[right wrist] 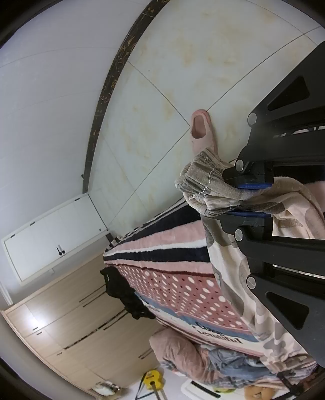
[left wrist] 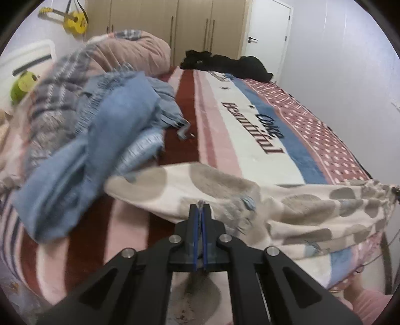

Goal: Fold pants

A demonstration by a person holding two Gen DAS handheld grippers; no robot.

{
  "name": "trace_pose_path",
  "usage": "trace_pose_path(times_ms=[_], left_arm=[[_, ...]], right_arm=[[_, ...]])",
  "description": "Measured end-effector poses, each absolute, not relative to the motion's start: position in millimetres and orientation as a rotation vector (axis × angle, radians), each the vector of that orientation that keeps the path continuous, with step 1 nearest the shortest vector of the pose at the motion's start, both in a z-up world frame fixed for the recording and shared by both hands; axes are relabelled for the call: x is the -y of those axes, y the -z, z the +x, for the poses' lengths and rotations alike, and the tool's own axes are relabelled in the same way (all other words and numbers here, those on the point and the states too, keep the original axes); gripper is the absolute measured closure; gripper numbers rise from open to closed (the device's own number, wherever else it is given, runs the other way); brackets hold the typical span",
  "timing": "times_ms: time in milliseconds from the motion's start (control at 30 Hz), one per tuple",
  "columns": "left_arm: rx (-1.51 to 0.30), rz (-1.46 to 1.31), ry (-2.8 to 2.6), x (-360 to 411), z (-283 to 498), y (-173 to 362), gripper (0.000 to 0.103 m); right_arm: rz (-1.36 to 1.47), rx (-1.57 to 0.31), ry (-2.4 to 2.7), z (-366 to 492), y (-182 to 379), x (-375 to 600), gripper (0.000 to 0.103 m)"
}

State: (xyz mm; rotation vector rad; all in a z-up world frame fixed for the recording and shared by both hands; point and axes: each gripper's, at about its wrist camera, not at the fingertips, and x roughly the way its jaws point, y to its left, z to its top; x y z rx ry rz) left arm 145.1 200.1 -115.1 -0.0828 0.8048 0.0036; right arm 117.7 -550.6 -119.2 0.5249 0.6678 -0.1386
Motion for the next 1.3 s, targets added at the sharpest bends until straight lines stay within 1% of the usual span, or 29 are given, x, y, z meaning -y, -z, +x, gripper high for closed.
trace_pose_path(times_ms=[133,367,433,567,667,700,733,800,867,1000,1133,1300], left_arm=[[-0.776,-0.087,-0.102,-217,163,103,0.102],[-0.698,-0.084,-0.261,-254,218,69,0.102],[-0.725,-0.078,-0.294,-261,233,71,0.102],[-0.802,-0.028,-0.373,-270,266,98,0.102],[-0.833,-0.055,-0.391,-276,272,108,0.100],[-0.847,-0.074,-0.404,-279,270,108,0.088],[-0.846,-0.094,-0.416,-283,266,105,0.060],[-0.788,-0.110,-0.418,-282,250,93,0.028],[-0.740,-0.126,-0.398,-282,227,80,0.026],[-0.770,-0.255,-0.266,-279,175,81,0.026],[-0.866,-0.400,-0.134,-262,134,123,0.025],[-0.956,-0.772,0.057,-246,115,203,0.025]], right_arm=[[0.539,-0.672,0.137,120,120,553,0.095],[0.524,-0.673,0.135,123,116,551,0.095],[0.525,-0.676,0.138,124,116,551,0.095],[0.523,-0.679,0.142,126,117,549,0.095],[0.519,-0.682,0.141,127,118,547,0.094],[0.517,-0.683,0.140,128,118,547,0.094],[0.514,-0.684,0.139,128,118,546,0.094],[0.508,-0.685,0.135,128,118,546,0.094],[0.506,-0.685,0.132,129,118,546,0.094],[0.515,-0.678,0.122,128,120,548,0.093],[0.528,-0.672,0.114,123,122,551,0.092],[0.548,-0.669,0.109,120,126,554,0.092]])
